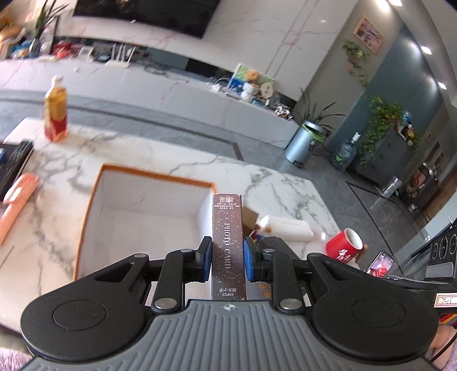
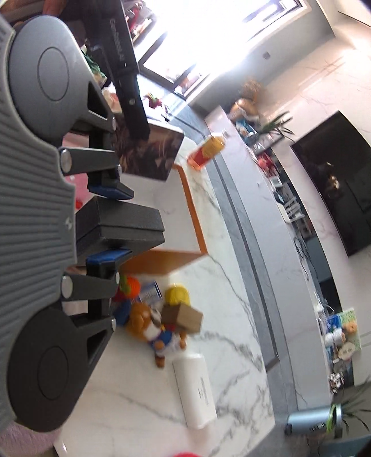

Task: Organize objects
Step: 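Carry both items into the box and lower the photo card box with the left tool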

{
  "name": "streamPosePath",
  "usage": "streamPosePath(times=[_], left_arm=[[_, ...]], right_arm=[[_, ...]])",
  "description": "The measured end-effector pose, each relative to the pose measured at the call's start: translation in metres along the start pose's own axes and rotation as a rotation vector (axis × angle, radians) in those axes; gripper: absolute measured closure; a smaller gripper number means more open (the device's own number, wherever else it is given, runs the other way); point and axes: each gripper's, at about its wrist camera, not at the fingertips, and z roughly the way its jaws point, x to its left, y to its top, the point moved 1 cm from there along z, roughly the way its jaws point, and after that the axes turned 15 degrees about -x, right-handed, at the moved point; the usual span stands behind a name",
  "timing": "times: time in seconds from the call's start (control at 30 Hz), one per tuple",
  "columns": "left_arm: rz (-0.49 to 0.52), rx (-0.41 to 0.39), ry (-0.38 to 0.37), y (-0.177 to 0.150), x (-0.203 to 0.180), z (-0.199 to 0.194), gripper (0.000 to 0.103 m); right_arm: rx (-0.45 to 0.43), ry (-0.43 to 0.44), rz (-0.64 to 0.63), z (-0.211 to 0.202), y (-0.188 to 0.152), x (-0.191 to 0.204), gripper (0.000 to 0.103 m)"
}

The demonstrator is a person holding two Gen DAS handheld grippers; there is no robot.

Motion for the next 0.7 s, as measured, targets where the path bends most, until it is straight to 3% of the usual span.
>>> streamPosePath(times=[0.4,0.7], left_arm=[[-0.203,0.156,0.03,-0.043,0.066,0.026,0.077],[-0.218,0.272,0.115,-0.076,0.085,0.039,0.077]], right_arm=[[0.129,-0.029,0.004,0.053,-0.032,0.014,0.064],[0.179,-0.046,-0.019,0.086,-0.046,0.022,0.064]])
